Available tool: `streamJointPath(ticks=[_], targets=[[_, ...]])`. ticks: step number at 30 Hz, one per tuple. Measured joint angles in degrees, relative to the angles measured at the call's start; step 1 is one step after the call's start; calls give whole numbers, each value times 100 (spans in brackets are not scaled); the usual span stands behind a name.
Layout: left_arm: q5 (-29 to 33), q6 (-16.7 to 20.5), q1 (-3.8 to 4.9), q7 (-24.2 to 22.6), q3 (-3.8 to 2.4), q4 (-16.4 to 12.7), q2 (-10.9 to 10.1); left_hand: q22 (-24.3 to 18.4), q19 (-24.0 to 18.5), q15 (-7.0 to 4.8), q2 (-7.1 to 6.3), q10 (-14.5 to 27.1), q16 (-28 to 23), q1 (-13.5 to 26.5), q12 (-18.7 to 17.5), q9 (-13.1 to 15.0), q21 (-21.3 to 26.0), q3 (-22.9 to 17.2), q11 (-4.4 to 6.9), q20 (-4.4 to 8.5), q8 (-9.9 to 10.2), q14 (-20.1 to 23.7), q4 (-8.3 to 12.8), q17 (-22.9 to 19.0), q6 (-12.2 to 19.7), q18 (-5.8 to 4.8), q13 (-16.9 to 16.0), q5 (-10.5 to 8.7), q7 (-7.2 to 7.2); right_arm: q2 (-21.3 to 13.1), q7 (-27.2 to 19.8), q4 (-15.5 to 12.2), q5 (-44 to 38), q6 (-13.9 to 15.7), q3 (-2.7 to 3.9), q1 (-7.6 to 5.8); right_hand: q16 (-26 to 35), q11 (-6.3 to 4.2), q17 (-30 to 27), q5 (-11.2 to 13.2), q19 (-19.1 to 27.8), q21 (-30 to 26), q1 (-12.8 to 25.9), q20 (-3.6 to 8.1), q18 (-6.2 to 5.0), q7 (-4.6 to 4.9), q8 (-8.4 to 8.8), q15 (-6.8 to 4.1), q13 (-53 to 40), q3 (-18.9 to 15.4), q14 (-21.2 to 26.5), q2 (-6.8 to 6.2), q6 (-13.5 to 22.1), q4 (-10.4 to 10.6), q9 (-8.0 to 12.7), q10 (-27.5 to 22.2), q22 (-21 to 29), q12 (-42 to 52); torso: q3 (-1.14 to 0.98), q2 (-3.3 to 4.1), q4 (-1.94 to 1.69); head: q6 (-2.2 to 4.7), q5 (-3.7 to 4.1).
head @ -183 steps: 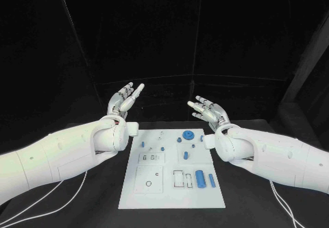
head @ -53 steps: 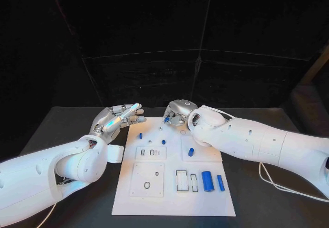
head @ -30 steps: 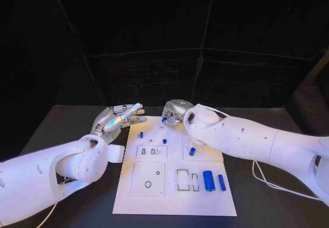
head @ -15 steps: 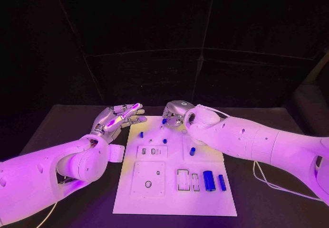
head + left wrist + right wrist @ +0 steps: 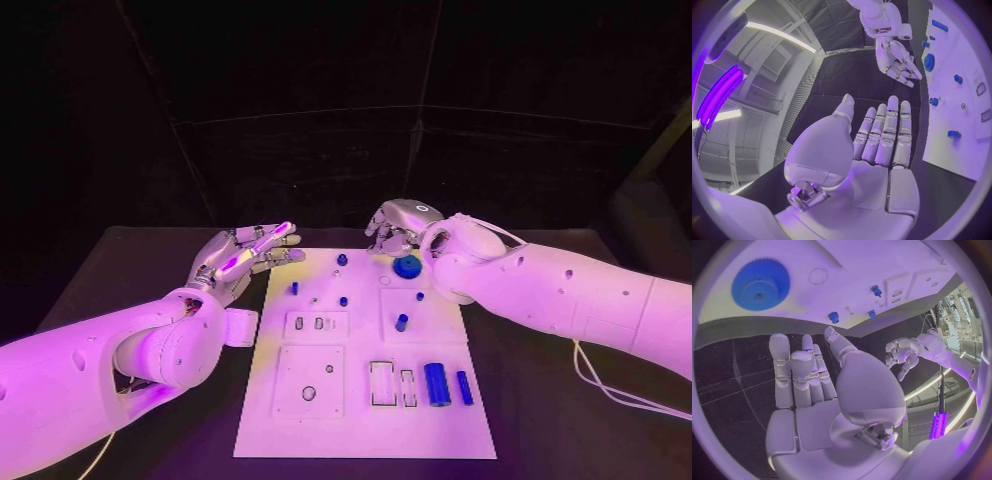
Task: Assemble the parts on the task board
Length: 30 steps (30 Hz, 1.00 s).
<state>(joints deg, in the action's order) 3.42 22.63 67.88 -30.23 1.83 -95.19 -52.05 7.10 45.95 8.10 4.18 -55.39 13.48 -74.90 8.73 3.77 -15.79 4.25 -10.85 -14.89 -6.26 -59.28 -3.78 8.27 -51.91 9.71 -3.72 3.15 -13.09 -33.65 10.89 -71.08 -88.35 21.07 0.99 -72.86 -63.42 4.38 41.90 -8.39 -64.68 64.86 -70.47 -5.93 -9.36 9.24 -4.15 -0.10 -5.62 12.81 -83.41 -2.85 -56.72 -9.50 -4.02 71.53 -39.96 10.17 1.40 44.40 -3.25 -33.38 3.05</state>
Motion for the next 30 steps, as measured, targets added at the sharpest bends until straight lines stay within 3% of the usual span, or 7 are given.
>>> streamJointPath(ticks=[5,6,7,11,16,21,30], targets=[[0,-8,0,7,0,15,-6,0,0,0,0,0,0,0,0,0,0,0,0,0,0,0,0,0,0,0,0,0,0,-458,138,-214,275,-242,75,-24,-516,-171,737,-164,-374,350,-48,154,5,-149,-5,-168,-558,-404,-65,-333,255,380,12,681,-544,815,-1,-4,26,14,13],[0,-9,0,8,0,19,-6,0,0,0,0,0,0,0,0,0,0,0,0,0,0,0,0,0,0,0,0,0,0,-507,166,-222,322,-316,77,-30,-723,-203,1060,-196,-471,458,-93,170,97,-176,-51,-179,-886,-606,-52,-401,293,538,4,751,-723,1227,-1,-6,32,14,14],[0,-10,1,9,0,21,-6,0,0,0,0,0,0,0,0,0,0,0,0,0,0,0,0,0,0,0,0,0,0,-547,196,-225,367,-395,80,-34,-852,-220,1269,-214,-515,520,-108,192,94,-175,-67,-179,-1166,-723,-52,-416,337,655,1,772,-827,1544,-1,-6,36,15,16],[0,-15,1,13,0,33,5,0,0,0,0,0,0,0,0,0,0,0,0,0,0,0,0,0,0,0,0,0,0,-628,311,-210,516,-760,92,-37,-1301,-167,1966,-326,-630,756,-517,165,183,-119,-229,-171,-3453,-1325,-55,-462,558,1484,-9,398,-1194,3843,-1,-6,38,15,53],[0,-25,1,18,0,52,25,0,0,0,0,0,0,0,0,0,0,0,0,0,-1,0,0,0,0,0,0,0,0,-608,429,-102,636,-1211,94,-40,-1411,-76,2185,-326,-658,822,-895,130,183,-33,-347,-112,-4204,-1597,-54,-584,752,2168,-4,89,-1298,4574,0,-1,26,1,87],[0,-33,1,24,0,77,35,1,0,0,0,0,0,0,0,0,0,0,0,0,-1,0,0,0,0,0,0,0,0,-520,496,3,705,-1488,94,-40,-1456,-70,2266,-354,-638,867,-1075,110,182,-40,-430,-113,-4442,-1607,-54,-547,801,2392,-4,41,-1333,4789,3,4,13,-15,94],[0,-49,1,35,0,90,40,1,0,0,0,0,0,0,0,0,0,0,0,0,-1,0,0,0,0,0,0,0,0,-484,559,114,754,-1655,95,-40,-1611,-90,2563,-527,-659,919,-1254,89,181,-40,-591,-113,-5008,-1550,-54,-430,800,2448,-13,126,-1428,5312,18,3,8,-48,85]])
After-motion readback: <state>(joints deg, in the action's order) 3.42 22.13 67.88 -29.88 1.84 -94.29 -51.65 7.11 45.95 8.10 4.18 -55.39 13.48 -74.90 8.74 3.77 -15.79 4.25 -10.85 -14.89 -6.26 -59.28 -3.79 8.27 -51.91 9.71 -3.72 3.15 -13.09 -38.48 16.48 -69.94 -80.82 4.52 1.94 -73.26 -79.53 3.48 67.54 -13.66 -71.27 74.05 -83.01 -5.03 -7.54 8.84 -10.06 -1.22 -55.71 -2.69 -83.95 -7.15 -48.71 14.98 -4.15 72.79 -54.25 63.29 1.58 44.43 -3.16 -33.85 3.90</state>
